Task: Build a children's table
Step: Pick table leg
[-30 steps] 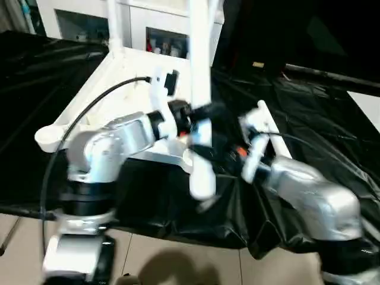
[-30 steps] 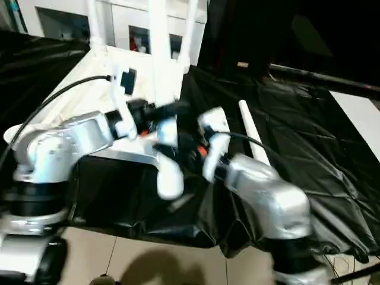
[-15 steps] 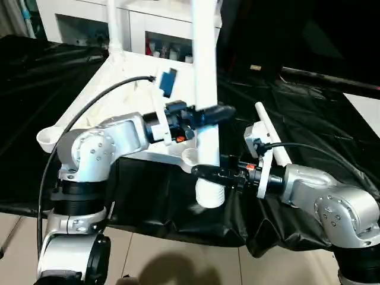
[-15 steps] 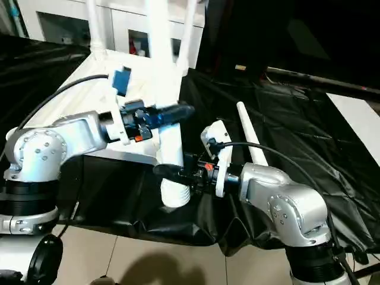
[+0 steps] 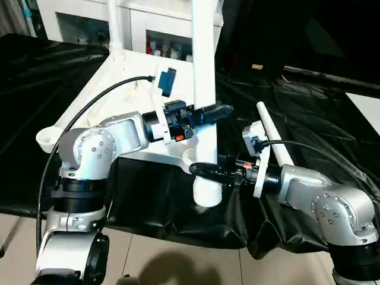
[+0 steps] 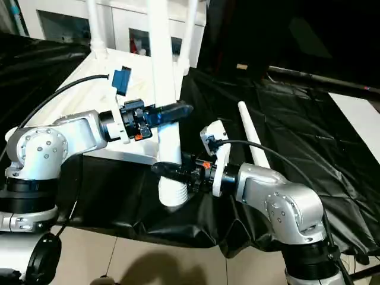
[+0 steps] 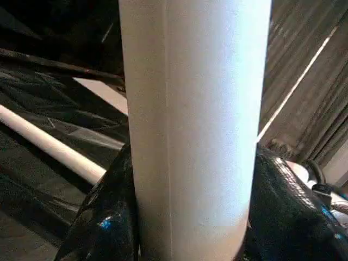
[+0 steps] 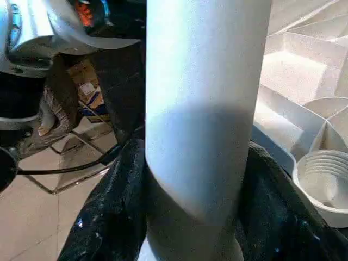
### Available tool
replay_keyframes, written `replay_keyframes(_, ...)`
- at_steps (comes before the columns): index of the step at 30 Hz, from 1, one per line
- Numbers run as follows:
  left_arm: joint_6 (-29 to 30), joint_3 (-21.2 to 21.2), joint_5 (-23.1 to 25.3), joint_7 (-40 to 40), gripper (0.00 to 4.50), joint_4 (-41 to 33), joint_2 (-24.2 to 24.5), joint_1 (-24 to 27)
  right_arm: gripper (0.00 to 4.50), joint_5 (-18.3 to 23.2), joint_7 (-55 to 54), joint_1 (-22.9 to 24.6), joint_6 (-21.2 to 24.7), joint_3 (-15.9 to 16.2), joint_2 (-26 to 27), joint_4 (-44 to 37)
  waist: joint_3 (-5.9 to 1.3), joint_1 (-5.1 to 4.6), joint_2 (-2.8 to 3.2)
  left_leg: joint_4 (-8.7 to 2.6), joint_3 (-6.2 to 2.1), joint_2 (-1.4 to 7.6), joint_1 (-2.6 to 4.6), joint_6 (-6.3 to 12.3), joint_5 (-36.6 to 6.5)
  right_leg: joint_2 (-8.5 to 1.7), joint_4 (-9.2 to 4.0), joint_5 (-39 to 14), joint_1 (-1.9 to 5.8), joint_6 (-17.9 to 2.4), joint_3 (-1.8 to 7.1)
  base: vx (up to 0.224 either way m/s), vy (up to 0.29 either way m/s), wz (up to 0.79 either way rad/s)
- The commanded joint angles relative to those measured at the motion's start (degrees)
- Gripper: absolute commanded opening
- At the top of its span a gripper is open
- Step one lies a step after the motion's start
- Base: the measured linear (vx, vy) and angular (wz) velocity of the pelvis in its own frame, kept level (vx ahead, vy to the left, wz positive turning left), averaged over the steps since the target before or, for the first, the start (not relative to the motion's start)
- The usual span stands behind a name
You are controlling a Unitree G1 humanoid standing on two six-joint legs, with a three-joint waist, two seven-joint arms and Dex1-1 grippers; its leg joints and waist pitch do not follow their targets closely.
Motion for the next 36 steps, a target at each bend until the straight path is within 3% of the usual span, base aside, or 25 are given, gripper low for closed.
replay_keyframes(1, 0.04, -2.19, 0.14, -1.55, 2.99, -2.19, -0.28, 0.13, 1.86, -1.16, -2.8, -0.87, 0.07, -2.79, -0.6, 2.04, -3.92, 0.06, 1.38, -4.61, 0.41, 0.71, 0.23, -3.13, -9.61, -3.96, -4.31, -19.56, 3.29, -3.78, 2.21, 0.0, 0.0, 0.0)
replay_keyframes(2, 0.08, -2.07, 0.05, -1.46, 2.48, -2.1, -0.33, 0.13, 1.86, -1.18, -2.83, -0.89, 0.05, -2.79, -0.58, 2.07, -3.91, 0.05, 1.32, -4.57, 0.46, 0.66, 0.26, -3.16, -9.85, -3.97, -4.41, -20.23, 3.26, -3.58, 2.22, 0.0, 0.0, 0.0)
replay_keyframes(5, -0.11, -1.74, 0.09, -1.21, 2.52, -1.25, -0.24, -0.13, 1.86, -1.29, -3.03, -1.01, -0.14, -2.73, -0.52, 2.27, -3.85, 0.04, 1.35, -4.58, 0.43, 0.64, 0.32, -3.11, -10.88, -4.01, -4.72, -22.59, 3.17, -2.87, 2.15, 0.0, 0.0, 0.0)
replay_keyframes(8, 0.27, -1.86, -0.25, -1.39, 2.01, -0.74, 0.26, -0.38, 1.86, -1.23, -3.13, -1.17, -0.29, -2.49, -0.38, 2.33, -3.84, 0.0, 1.33, -4.57, 0.34, 0.66, 0.38, -3.16, -11.41, -4.03, -4.87, -23.98, 3.04, -2.21, 2.09, 0.0, 0.0, 0.0)
replay_keyframes(13, 0.49, -1.27, -0.39, -1.12, 1.88, 0.16, 0.1, -0.93, 1.86, -1.76, -3.3, -1.11, -1.08, -2.16, -0.43, 2.33, -3.88, 0.06, 1.44, -4.62, 0.31, 0.7, 0.33, -3.28, -11.17, -4.0, -4.75, -22.8, 3.03, -2.61, 2.1, 0.0, 0.0, 0.0)
replay_keyframes(18, 1.13, -1.43, -0.49, -2.94, 1.85, 1.36, 1.4, -2.14, 1.86, -4.33, -0.56, -0.74, -8.01, -0.95, -0.83, 1.74, -3.95, 0.0, 1.22, -4.61, 0.35, 0.71, 0.28, -3.31, -10.77, -4.05, -4.56, -21.81, 3.11, -2.98, 2.12, 0.0, 0.0, 0.0)
replay_keyframes(21, 1.29, -2.64, -0.37, -4.95, 1.85, 1.29, 2.63, -2.69, 2.56, -2.42, 0.74, -1.12, -7.43, -2.15, -0.61, 2.3, -3.91, 0.05, 1.27, -4.62, 0.4, 0.69, 0.38, -2.97, -10.34, -3.99, -4.4, -20.9, 3.14, -3.65, 2.19, 0.0, 0.0, 0.0)
replay_keyframes(26, 0.82, -4.49, 0.48, -7.7, 1.85, 1.42, 4.16, -3.4, 2.93, -1.59, 2.74, -1.49, -7.14, -1.97, -1.58, 2.3, -3.89, 0.1, 1.41, -4.69, 0.43, 0.73, 0.35, -3.06, -10.12, -3.99, -4.21, -19.45, 3.23, -4.63, 2.25, 0.0, 0.0, 0.0)
replay_keyframes(36, -0.26, -6.57, 1.55, -10.69, 1.85, 2.06, 5.31, -4.69, 2.99, -0.85, 8.12, -1.22, -4.92, 1.5, -5.39, 2.9, -3.9, 0.27, 1.23, -4.54, 0.44, 0.75, 0.23, -2.73, -9.89, -4.12, -4.43, -21.71, 3.33, -4.12, 2.23, 0.0, 0.0, 0.0)
